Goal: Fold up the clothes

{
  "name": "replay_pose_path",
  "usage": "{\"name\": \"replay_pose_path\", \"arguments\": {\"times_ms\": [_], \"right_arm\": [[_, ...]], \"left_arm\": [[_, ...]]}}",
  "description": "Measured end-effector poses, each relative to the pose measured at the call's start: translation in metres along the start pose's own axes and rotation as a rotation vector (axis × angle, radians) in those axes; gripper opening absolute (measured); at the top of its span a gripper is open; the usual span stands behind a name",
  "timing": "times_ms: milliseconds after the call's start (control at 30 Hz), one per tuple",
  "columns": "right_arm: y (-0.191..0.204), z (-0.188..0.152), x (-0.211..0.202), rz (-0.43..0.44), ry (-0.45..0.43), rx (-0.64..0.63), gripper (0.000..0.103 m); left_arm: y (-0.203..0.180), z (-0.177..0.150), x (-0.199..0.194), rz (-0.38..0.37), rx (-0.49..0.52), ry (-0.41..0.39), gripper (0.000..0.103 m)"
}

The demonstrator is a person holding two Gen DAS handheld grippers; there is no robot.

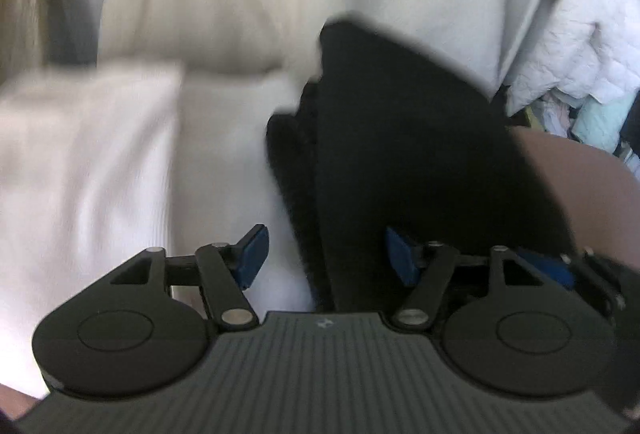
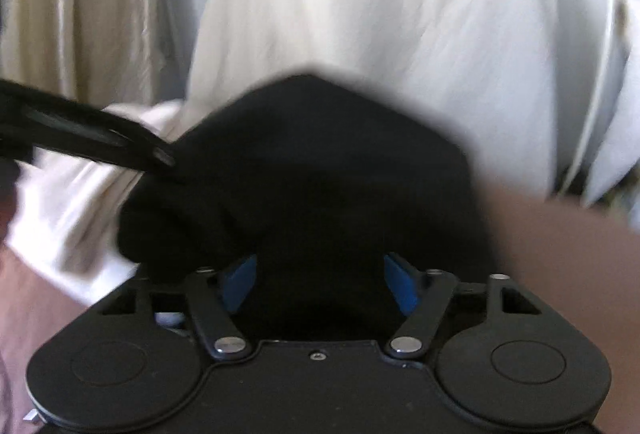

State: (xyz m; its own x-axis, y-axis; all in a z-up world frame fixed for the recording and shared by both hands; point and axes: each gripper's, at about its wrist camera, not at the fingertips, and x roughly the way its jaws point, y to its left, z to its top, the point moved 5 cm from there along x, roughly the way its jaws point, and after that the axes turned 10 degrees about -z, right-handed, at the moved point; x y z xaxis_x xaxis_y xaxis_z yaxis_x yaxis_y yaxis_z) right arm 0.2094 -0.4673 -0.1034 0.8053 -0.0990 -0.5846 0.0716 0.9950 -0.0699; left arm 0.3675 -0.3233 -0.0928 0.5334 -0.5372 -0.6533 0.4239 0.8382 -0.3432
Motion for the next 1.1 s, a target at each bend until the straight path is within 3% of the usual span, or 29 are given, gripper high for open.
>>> {"name": "replay_pose_path", "arguments": {"times_ms": [67,167,300,433,533,667,867,1000,1100], "right_arm": [[0.009,-0.015,0.000,-0.019,-0.030,0.000,0.071],[0.015,0.002,-0.003,-0.015,-0.065,0.059,0.071],[0.003,-0.007,-0.005,0.004,-0.082,0.093,0.071],[0.026,0.001,-0.007,0.017,-0.007,0.077,0.071],[0.058,-0.020,-0.070,0.174,0.049,0.099,0.069],[0.047,-0.035,-0.149,0.135,-0.021,0.241,0.079],[0.044,-0.032,-0.208,-0.037,-0.035,0.232,0.079],[0.055,-0.025,-0.238,-0.029,-0.030,0.269,0.079],[0.071,-0.022,-0.266,-0.016,-0.073,0.269,0.081]], "left_arm": [[0.025,-0.017,-0.008,-0.042,-0.065,-0.005,0.076],[0.014,-0.022,-0.007,0.001,0.018,-0.008,0.078],[0.023,-0.033,-0.003,0.003,0.017,-0.018,0.082],[0.021,-0.039,-0.033,0.006,0.016,-0.030,0.081],[0.016,-0.045,-0.065,0.053,0.041,0.016,0.082],[0.006,-0.058,-0.122,0.159,0.066,0.084,0.088],[-0.004,-0.097,-0.219,0.189,0.048,0.001,0.096],[-0.012,-0.130,-0.280,0.247,0.030,-0.051,0.096],[-0.010,-0.152,-0.300,0.212,0.039,-0.100,0.096]]}}
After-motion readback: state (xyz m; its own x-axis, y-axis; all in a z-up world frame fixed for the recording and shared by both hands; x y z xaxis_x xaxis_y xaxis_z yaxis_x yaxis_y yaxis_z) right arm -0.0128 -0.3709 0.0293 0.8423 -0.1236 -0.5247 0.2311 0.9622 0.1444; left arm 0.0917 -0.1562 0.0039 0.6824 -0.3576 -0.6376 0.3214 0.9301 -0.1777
